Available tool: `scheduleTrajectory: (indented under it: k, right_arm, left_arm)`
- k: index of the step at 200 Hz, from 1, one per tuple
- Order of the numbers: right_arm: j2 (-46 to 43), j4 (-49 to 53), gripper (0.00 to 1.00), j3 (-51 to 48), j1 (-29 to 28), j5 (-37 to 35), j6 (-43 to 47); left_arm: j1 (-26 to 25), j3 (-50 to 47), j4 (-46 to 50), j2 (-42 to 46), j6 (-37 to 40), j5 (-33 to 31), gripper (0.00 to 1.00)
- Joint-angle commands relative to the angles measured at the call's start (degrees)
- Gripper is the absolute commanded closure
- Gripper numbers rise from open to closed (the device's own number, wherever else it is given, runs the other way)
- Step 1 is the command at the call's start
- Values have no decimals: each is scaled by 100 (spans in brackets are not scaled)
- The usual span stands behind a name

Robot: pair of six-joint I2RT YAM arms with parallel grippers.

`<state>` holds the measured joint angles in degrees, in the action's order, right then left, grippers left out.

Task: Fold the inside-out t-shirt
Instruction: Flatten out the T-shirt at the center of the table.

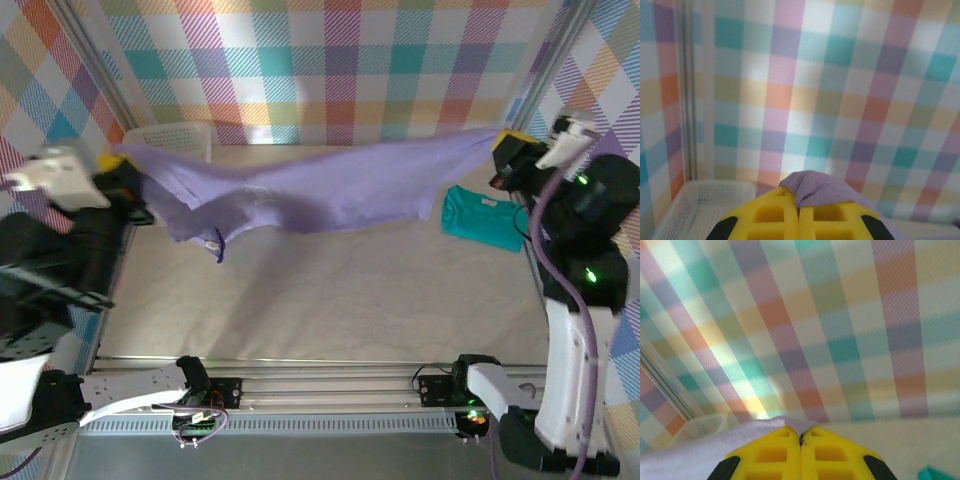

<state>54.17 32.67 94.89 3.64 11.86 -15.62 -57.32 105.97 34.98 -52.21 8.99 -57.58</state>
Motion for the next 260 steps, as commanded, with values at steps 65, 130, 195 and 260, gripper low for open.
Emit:
scheduleTrajectory:
  k: [65,130,195,260]
  right_arm:
    - [899,744,100,1408,-26,204,239]
    - [2476,266,100,1686,-33,618,366]
    - [2795,612,100,2433,-81,759,542]
    - [1235,1141,100,2213,-80,459,656]
  left_arm:
    - [328,3048,565,-2279,1595,-159,100]
    - [3776,4267,2394,-4625,-690,3165,100]
    - [4176,4503,2302,-4314,-766,3551,100]
    - [4176,2919,1828,-1717,-832,3697,100]
